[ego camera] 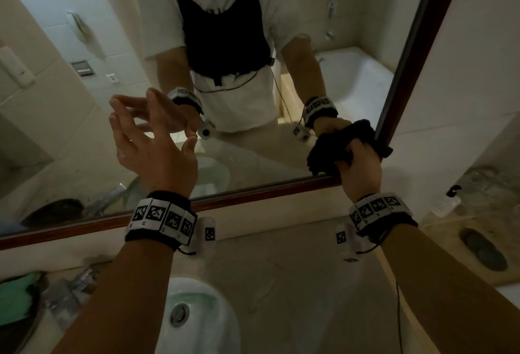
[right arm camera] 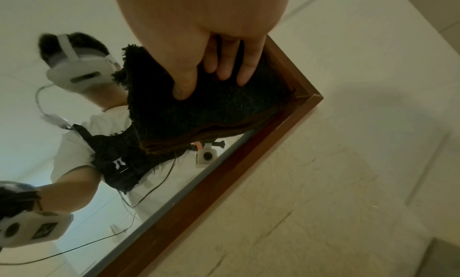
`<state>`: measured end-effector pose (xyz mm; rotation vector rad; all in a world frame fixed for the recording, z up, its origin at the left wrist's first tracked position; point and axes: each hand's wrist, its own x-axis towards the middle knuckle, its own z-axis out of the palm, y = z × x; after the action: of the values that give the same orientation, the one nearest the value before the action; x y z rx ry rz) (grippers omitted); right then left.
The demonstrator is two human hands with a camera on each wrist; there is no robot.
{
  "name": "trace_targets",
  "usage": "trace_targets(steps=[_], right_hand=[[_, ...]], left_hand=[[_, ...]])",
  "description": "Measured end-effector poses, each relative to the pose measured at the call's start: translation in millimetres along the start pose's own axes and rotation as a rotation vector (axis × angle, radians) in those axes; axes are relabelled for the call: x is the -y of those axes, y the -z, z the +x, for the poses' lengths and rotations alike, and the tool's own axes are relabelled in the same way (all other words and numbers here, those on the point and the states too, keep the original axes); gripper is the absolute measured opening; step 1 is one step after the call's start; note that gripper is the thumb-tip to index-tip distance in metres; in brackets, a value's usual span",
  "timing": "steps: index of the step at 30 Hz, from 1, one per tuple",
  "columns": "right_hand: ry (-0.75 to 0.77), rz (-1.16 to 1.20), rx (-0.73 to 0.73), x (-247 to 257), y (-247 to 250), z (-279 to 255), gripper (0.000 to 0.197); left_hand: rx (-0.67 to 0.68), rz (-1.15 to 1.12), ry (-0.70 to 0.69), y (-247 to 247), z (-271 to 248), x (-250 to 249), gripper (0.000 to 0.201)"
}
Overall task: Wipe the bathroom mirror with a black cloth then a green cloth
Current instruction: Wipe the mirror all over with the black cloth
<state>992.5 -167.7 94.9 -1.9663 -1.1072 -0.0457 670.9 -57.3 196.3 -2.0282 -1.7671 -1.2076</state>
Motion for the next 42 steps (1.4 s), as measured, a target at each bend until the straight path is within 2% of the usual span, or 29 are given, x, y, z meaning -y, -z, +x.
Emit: trace_targets(steps=[4, 7, 10, 13, 17, 21, 23, 27, 30, 33, 42], right_hand=[[0.093, 0.011, 0.002, 20, -13, -9, 0.018], [0.173, -0.015, -0.012, 53, -33, -18, 0.018], [0.260, -0.045, -0.042, 94, -51, -27, 0.019], [0.393, -0.071, -0.077, 139, -68, -36, 0.022], [0.550, -0.066, -0.015, 188, -100, -55, 0.019], [0.611, -0.067, -0.029, 185, -108, -58, 0.018], [0.586, -0.073, -0.048, 163, -102, -54, 0.014], [0.318, -0.083, -0.040, 96, -90, -53, 0.017], [0.227, -0.075, -0.019, 75, -86, -54, 0.010], [0.226, -0.066, -0.046, 82, -92, -57, 0.009], [0.343, -0.051, 0.050, 149, -154, -96, 0.014]], left_hand=[[-0.024, -0.015, -0.023, 1, -1, 1, 0.099], [-0.060, -0.008, -0.088, 4, -3, 14, 0.087], [-0.025, -0.032, -0.122, 1, -9, 39, 0.081], [0.013, -0.037, -0.052, -5, -21, 65, 0.083], [0.064, -0.005, -0.049, -10, -29, 81, 0.091], [0.079, 0.017, -0.032, -16, -28, 84, 0.094], [0.069, 0.038, -0.027, -17, -30, 83, 0.094], [0.051, 0.036, -0.016, -19, -32, 82, 0.089], [0.054, 0.035, 0.004, -19, -33, 79, 0.090], [0.073, 0.033, 0.036, -19, -34, 75, 0.092], [0.097, 0.070, 0.014, -19, -33, 79, 0.093]])
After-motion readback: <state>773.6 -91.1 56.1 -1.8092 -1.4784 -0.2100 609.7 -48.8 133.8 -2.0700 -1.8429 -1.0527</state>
